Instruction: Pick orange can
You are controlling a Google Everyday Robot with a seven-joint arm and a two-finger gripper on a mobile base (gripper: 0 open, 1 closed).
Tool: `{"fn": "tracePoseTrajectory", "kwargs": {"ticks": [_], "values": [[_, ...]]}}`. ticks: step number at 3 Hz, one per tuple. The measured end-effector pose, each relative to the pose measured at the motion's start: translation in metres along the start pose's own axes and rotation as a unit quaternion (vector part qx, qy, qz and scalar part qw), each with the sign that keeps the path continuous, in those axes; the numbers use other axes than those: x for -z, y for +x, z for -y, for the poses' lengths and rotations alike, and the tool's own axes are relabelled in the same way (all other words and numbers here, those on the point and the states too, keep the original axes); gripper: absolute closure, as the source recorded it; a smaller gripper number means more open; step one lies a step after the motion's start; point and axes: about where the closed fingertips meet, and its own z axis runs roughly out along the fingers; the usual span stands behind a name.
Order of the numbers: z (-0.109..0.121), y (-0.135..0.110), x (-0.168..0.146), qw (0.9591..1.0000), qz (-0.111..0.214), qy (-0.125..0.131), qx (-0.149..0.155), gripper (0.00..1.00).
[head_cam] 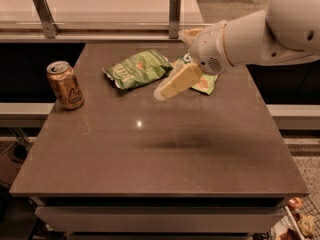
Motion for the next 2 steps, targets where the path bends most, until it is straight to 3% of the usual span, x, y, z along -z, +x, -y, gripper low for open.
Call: {"fn": "tracePoseTrajectory", "kwargs": {"ticks": [2], "values": [[0.011,-0.036,-0.073,0.9976,0.061,-0.032,0.001,0.0]]}}
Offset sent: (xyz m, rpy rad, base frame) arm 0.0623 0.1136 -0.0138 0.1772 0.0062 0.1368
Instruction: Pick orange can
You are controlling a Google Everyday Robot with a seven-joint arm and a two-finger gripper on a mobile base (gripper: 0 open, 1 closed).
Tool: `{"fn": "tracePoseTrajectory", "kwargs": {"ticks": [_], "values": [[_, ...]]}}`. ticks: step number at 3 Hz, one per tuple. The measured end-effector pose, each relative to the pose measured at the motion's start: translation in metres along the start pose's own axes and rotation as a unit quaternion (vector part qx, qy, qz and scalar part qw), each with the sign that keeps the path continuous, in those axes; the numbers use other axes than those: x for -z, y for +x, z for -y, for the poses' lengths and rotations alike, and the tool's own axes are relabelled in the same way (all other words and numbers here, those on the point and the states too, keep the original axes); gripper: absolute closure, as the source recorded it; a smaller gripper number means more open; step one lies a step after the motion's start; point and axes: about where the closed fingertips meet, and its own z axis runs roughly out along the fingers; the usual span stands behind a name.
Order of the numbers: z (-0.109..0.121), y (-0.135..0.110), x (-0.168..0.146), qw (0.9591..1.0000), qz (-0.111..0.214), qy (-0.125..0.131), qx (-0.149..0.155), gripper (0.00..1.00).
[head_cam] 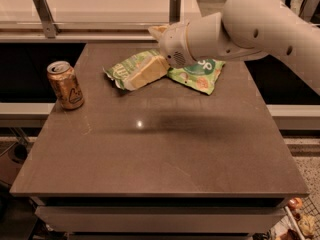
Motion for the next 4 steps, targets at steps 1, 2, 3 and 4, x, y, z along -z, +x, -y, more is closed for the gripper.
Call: {"fn": "tracePoseTrajectory", "kwargs": {"ticks": [1,2,3,4], "values": [[-0.009,-0.008,-0.041,0.9992,0.024,-0.031,-0.007,0.0],[-0.016,-0.014,-0.082,0.9962,0.053,-0.067,-0.013,0.0],[-0.022,-0.022,-0.118,0.9923,0.073,-0.1,-0.011,0.0],[-0.029,-0.027,-0.148,0.9877,0.096,-0.122,-0.011,0.0]]}}
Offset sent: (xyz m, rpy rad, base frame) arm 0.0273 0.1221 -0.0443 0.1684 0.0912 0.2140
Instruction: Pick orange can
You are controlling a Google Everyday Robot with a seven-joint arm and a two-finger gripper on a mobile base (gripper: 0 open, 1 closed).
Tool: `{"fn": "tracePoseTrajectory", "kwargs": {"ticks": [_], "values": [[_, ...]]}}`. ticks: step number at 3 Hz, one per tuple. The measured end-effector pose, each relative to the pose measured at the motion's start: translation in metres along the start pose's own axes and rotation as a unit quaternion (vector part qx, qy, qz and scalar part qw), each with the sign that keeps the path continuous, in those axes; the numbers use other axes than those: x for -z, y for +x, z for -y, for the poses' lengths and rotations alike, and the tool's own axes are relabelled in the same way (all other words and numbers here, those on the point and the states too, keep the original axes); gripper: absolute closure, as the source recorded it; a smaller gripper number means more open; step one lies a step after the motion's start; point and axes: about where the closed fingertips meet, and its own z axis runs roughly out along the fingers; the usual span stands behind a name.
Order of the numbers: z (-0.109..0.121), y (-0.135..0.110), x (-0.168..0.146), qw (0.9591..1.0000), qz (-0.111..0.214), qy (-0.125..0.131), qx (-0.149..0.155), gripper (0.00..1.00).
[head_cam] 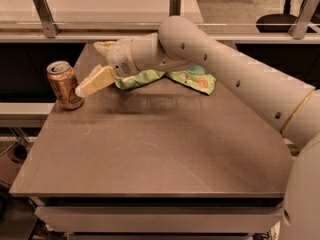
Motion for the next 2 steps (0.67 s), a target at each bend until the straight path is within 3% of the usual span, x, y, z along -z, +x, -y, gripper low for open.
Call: {"fn": "tracePoseTrajectory", "kwargs": {"ticks": [2], "values": [[-0.014,-0.01,-0.044,0.9989,0.043,-0.011,-0.01,0.0]]}}
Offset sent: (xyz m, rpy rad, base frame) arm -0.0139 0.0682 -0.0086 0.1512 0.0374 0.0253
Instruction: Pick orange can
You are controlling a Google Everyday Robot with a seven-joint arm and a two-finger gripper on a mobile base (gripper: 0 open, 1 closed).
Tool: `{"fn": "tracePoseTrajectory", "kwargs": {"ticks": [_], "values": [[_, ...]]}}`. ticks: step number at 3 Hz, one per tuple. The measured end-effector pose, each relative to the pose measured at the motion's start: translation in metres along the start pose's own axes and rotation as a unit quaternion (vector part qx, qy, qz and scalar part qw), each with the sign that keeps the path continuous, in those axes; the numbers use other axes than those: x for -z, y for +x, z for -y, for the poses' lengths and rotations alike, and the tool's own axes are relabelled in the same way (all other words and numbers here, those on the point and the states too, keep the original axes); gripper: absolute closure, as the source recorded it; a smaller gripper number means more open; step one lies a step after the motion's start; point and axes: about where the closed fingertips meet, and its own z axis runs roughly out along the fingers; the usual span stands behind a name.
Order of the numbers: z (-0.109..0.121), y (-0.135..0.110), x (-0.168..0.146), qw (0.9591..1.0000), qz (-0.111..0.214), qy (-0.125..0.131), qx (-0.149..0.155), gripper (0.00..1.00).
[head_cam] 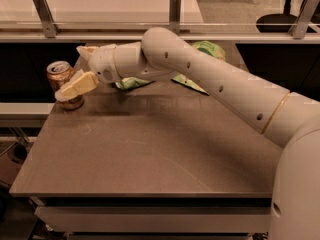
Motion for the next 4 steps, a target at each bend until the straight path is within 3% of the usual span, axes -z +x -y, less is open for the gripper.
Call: {"fn": "tracePoseTrajectory", "kwargs": {"ticks": [1,4], "values": [[-0.0073,0.0018,-0.0118,0.9999,0.01,0.0,-0.007,0.18],[-0.0118,-0.0005,-0.0176,0.9999,0.011,-0.006,-0.006,0.88]]}}
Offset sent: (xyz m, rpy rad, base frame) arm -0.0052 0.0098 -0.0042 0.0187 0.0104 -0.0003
